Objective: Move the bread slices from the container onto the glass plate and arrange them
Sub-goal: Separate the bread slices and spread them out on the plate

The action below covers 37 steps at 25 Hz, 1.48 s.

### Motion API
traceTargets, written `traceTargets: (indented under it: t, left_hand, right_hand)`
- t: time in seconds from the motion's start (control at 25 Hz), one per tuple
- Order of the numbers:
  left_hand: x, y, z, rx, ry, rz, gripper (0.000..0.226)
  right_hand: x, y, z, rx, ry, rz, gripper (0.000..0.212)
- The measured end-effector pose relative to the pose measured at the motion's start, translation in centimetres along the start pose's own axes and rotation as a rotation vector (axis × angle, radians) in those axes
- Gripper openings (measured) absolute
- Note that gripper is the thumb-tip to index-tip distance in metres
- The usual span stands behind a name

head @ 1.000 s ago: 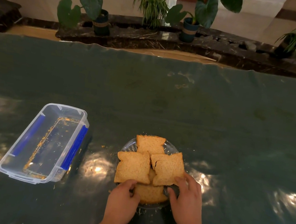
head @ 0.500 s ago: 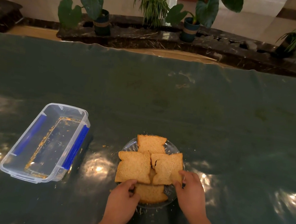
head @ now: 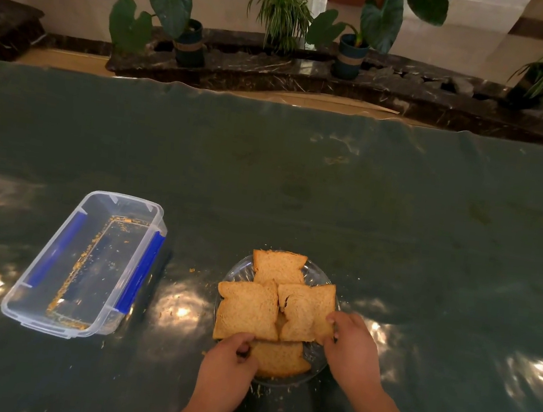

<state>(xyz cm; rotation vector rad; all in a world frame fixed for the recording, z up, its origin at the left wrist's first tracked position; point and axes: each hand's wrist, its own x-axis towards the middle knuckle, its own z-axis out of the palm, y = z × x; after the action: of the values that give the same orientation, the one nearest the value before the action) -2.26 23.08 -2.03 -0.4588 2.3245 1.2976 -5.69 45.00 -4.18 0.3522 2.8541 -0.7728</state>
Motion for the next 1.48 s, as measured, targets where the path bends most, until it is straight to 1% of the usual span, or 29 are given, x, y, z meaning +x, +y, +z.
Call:
traceTargets:
  t: [0.12, 0.24, 0.32, 0.4, 0.48, 0.64, 0.84, 0.92, 1.0, 1.04, 1.12, 1.2, 1.28, 1.48]
  left_hand:
    - [0.0, -0.1, -0.4, 0.051, 0.051, 0.050, 0.035]
    - [1.6, 0.9, -1.8, 0.132, 0.205, 0.155, 0.031]
    - [3.7, 2.2, -2.8, 0.219, 0.271, 0.231, 0.039]
    - [6.1, 3.9, -3.4, 0.369, 0.281, 0.281, 0.049]
    - [8.2, 4.9, -3.7, 0.453, 0.254, 0.274, 0.054]
    - [10.2, 4.5, -3.6, 0.343, 0.116, 0.209, 0.054]
    - [9.7, 4.2, -4.0, 0.213, 0.108, 0.200, 0.054]
    - [9.2, 3.9, -4.7, 0.196, 0.127, 0.192, 0.055]
    - [8.5, 3.0, -5.6, 0.210, 0.180, 0.147, 0.054]
    - [8.0, 2.4, -5.9, 0.197, 0.210, 0.123, 0.050]
    - [6.9, 1.5, -6.1, 0.101, 0.248, 0.067, 0.037]
    - [6.1, 1.2, -5.8, 0.000, 0.244, 0.039, 0.035]
    - [5.7, 1.1, -5.4, -0.057, 0.224, 0.034, 0.037]
    - [5.6, 1.5, -5.0, -0.069, 0.207, 0.031, 0.038]
  right_hand:
    - [1.1, -0.2, -0.8, -0.049, 0.070, -0.024, 0.034]
    - [3.2, -2.0, -1.2, -0.102, 0.139, -0.153, 0.034]
    - [5.0, -3.9, -1.0, -0.103, 0.100, -0.230, 0.036]
    - [6.4, -5.5, -0.5, -0.131, 0.029, -0.232, 0.035]
    - [7.3, -6.3, 0.1, -0.207, -0.026, -0.205, 0.031]
    - [7.8, -6.5, 0.9, -0.167, -0.047, -0.194, 0.039]
    - [7.2, -5.9, 0.7, -0.118, -0.033, -0.198, 0.042]
    - [6.3, -5.2, -0.2, -0.058, 0.011, -0.207, 0.039]
    - [4.7, -3.7, -0.8, -0.013, 0.079, -0.227, 0.036]
    - [3.8, -2.7, -1.1, -0.007, 0.127, -0.225, 0.034]
    - [2.1, -0.8, -1.2, 0.000, 0.195, -0.164, 0.030]
    - [0.8, 0.3, -0.9, 0.013, 0.182, -0.085, 0.029]
    - [0.1, 0.5, -0.5, 0.021, 0.133, -0.055, 0.031]
    - [0.5, -0.3, -0.6, 0.062, 0.070, -0.035, 0.037]
